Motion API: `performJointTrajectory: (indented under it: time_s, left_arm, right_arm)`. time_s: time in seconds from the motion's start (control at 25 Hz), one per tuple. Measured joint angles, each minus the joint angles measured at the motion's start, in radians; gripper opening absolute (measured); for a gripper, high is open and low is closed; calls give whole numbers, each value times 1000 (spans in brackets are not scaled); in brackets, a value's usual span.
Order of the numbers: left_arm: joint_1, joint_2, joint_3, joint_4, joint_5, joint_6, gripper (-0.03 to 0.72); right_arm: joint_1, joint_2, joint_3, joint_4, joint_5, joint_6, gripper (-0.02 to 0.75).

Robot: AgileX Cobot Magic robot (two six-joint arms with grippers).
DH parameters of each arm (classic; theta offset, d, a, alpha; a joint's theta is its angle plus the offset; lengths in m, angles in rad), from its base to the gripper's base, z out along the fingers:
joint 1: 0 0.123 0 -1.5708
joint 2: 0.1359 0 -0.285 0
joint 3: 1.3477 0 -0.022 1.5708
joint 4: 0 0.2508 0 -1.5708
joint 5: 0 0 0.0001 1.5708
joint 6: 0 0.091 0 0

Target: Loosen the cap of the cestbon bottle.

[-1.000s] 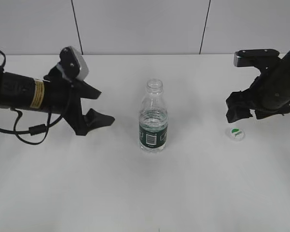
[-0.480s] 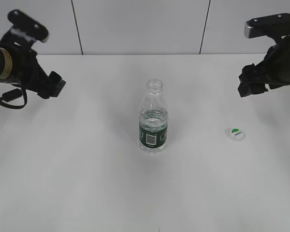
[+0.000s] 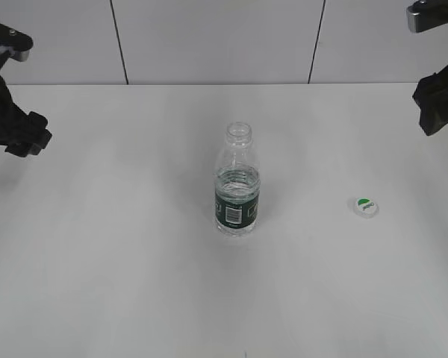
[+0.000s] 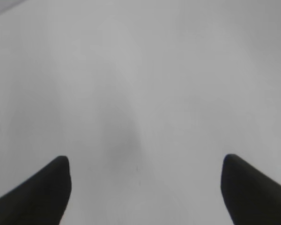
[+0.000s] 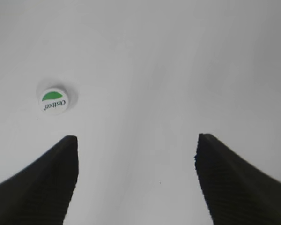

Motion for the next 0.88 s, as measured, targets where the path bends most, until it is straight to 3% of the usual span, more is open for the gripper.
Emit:
performJointTrajectory:
  time_s: [0.12,0.2,0.32,0.6,0.88]
  left_arm:
    - [27,0,-89,-302,173,252,587]
    - [40,0,-138,-392,251,323,587]
    - [44,-4,-181,-414,350,358,587]
    - [44,-8,-189,-450,484,370,587]
    - [44,-84,-189,-497,570,371,587]
  right_arm:
    - [-7,0,-40,-2,100,0,594]
    - [-19,-1,-58,-2,156,-13,594]
    - [-49,-8,-63,12,202,-33,594]
    - [-162,-54,-63,162,271,-111,594]
    - [-174,-170,-54,195,277,-118,591]
